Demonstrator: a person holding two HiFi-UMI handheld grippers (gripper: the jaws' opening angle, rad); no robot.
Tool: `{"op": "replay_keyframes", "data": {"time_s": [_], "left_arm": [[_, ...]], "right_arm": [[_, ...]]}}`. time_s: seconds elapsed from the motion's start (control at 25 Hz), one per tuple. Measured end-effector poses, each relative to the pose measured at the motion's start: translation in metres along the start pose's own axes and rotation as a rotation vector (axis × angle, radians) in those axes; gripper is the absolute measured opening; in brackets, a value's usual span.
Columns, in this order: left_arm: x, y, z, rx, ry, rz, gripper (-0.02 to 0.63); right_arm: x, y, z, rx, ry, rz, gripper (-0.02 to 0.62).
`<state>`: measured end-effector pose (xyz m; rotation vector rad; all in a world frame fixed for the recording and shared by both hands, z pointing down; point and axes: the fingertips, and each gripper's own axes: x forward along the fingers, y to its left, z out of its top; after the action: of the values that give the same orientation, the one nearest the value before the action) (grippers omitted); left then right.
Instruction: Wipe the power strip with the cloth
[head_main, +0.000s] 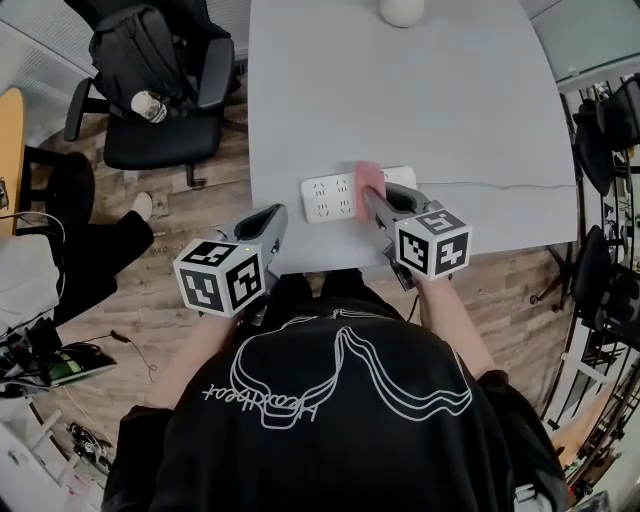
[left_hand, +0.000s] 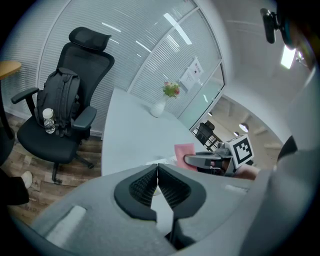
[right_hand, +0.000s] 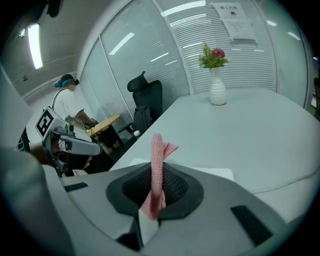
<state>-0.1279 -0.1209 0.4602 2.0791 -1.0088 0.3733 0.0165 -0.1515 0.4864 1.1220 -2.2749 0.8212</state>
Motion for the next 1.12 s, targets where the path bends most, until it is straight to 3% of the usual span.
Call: {"op": "replay_keyframes", "data": {"time_s": [0.56,1.12], "left_arm": [[-0.037,0.046,0.002,-0.003,-0.017,0.016,0.014],[-0.043,0.063,-0.001,-0.008,-0.004,0.016,0.014]], "right_arm": [[0.052,0.078,-0.002,-0.038,0.045,0.097,0.043],[0.073,0.082,-0.016,-0.07,0.08,0.06,0.043]]}}
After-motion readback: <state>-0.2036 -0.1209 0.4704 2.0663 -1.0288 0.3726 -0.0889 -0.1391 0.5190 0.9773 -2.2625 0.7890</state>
